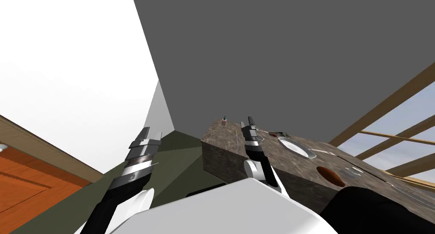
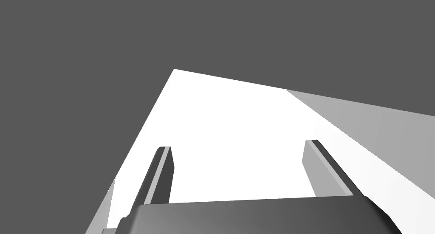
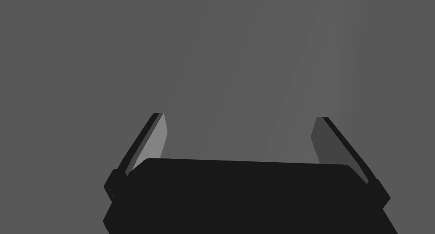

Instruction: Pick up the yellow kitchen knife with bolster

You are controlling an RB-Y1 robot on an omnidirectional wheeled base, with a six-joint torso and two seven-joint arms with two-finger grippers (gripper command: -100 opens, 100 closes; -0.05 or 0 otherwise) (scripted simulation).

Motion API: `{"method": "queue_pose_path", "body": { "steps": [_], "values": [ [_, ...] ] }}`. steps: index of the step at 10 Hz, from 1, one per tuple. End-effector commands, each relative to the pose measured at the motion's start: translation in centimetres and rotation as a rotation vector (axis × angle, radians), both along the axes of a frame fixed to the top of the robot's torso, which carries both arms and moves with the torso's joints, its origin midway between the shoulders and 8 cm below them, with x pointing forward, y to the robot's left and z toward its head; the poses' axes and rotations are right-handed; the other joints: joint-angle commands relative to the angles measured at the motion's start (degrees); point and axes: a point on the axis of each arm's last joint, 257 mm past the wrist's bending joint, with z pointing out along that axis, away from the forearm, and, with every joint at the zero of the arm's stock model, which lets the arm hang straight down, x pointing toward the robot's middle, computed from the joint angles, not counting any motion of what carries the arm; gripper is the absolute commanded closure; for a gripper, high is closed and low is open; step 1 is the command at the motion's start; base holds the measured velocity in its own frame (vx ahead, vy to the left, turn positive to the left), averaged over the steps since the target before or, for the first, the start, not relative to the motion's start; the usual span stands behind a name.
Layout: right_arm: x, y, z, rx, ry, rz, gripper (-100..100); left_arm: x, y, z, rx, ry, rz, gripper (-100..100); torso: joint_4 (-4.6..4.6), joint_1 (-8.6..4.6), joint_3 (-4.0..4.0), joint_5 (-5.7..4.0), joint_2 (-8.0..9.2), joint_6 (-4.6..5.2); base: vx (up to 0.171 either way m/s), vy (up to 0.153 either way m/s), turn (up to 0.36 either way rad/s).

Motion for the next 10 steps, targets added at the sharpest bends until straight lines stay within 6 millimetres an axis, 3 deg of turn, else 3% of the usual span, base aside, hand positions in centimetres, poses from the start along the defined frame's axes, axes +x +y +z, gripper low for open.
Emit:
{"method": "queue_pose_path", "body": {
  "steps": [1, 10],
  "values": [
    [-0.1, 0.0, -0.5, -0.039, 0.009, 0.004, -100, 0.0, 0.0, 0.0, 0.0, 0.0, 0.0, 0, 0.0, 0.0, 0.0, 0.0, 0.0, 0.0, -0.018, 0.0, 0.174],
    [-0.9, 0.2, -5.4, -0.309, 0.104, 0.03, -100, 0.0, 0.0, 0.0, 0.0, 0.0, 0.0, 0, 0.04, -0.09, 0.1, -0.02, 0.16, 0.02, -0.046, -0.01, 0.181]
  ]
}}
